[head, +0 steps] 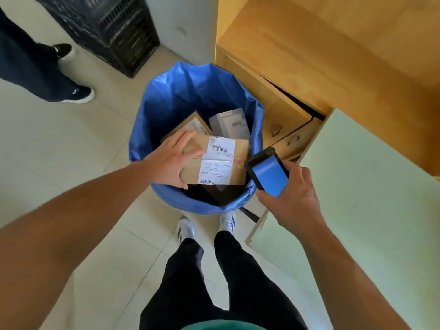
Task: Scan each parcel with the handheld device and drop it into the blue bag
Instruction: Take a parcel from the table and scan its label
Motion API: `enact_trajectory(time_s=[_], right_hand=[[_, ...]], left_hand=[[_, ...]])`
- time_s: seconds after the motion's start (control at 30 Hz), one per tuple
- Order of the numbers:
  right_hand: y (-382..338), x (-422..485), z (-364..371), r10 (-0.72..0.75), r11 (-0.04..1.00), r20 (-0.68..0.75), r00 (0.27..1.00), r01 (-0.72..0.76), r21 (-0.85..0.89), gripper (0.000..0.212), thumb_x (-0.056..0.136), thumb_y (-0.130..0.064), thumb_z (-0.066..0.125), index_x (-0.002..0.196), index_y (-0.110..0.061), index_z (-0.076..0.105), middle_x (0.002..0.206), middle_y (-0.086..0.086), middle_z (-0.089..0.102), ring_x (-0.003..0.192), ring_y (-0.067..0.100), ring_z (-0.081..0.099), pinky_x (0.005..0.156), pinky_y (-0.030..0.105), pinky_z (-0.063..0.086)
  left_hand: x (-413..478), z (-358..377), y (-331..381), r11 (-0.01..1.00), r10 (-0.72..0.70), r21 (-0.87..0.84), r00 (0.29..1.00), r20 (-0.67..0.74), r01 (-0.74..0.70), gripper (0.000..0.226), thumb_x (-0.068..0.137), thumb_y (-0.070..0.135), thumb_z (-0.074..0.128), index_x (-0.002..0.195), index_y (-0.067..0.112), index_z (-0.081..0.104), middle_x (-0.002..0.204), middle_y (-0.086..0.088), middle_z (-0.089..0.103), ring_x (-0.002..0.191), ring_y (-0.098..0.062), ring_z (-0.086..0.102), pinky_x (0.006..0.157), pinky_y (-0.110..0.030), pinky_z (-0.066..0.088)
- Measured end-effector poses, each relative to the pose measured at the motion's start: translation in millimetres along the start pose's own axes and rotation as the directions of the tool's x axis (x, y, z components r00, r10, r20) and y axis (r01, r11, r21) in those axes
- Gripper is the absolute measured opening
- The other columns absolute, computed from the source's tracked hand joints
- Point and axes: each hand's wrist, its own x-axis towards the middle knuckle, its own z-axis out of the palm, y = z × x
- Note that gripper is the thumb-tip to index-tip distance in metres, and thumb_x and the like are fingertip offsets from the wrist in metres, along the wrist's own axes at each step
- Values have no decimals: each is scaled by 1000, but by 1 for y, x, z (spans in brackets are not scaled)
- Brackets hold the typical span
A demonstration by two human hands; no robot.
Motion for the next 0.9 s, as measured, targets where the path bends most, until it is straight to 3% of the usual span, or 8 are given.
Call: enact_trajectory(time_s=[0.1,0.2,0.27,0.37,0.47,0.6,0.67,0.9], right_hand=[[-2,0,9,31,1000,13,999,-31,-6,78,71,-43,82,136,-28,41,117,-7,41,104,18,53,83,41,53],[-10,1,15,33,999,29,999,-32,-5,79,72,-42,83,137,-26,40,117,-6,41,100,17,52,79,35,48],[-17,3,19,23,1000,37,999,-22,-16,80,73,-42,84,138,-25,40,117,-5,41,98,16,52,76,31,44],[-28,3,20,19,1000,25,1000,-19,-16,80,73,-42,84,138,-25,40,116,-5,41,99,16,53,76,30,44],[-36,-2,19,16,1000,15,1000,-15,-28,80,73,-44,83,138,-26,40,117,-5,41,101,17,53,77,30,45],[-47,-16,13,25,999,-14,1000,-25,-44,81,74,-45,83,138,-24,39,117,-5,39,101,17,52,76,29,43],[-53,-26,12,34,998,-36,999,-36,-54,82,74,-46,82,139,-22,38,119,-4,39,103,19,52,78,31,43],[-72,-87,6,112,994,-89,990,-110,27,81,73,-44,77,140,-23,38,125,0,42,112,27,55,89,44,51]], left_hand=[[2,36,-1,990,118,59,986,119,-126,130,54,73,83,160,36,18,169,-18,2,156,-39,3,125,-58,15],[-8,58,-6,986,156,29,962,225,-166,130,66,62,86,161,42,-1,170,-7,-6,158,-31,-5,126,-56,6],[-19,62,-7,975,197,41,932,304,-219,120,75,45,85,161,42,2,169,0,-2,158,-29,-6,127,-56,7],[-35,69,-1,964,227,53,908,353,-262,94,84,13,73,159,35,21,168,-3,13,159,-26,-3,127,-55,7],[-45,70,3,978,195,22,941,276,-209,89,83,9,70,157,35,27,169,-1,14,159,-25,1,126,-53,10],[-43,37,0,988,140,41,981,135,-147,81,89,22,71,158,32,30,171,-3,15,159,-25,6,127,-53,14],[-42,14,-1,990,114,80,993,36,-117,73,90,25,69,155,29,36,168,-5,25,157,-27,16,125,-55,18],[-46,-68,23,962,157,249,971,-179,-109,65,94,42,60,154,28,40,164,-9,33,151,-33,29,122,-61,21]])
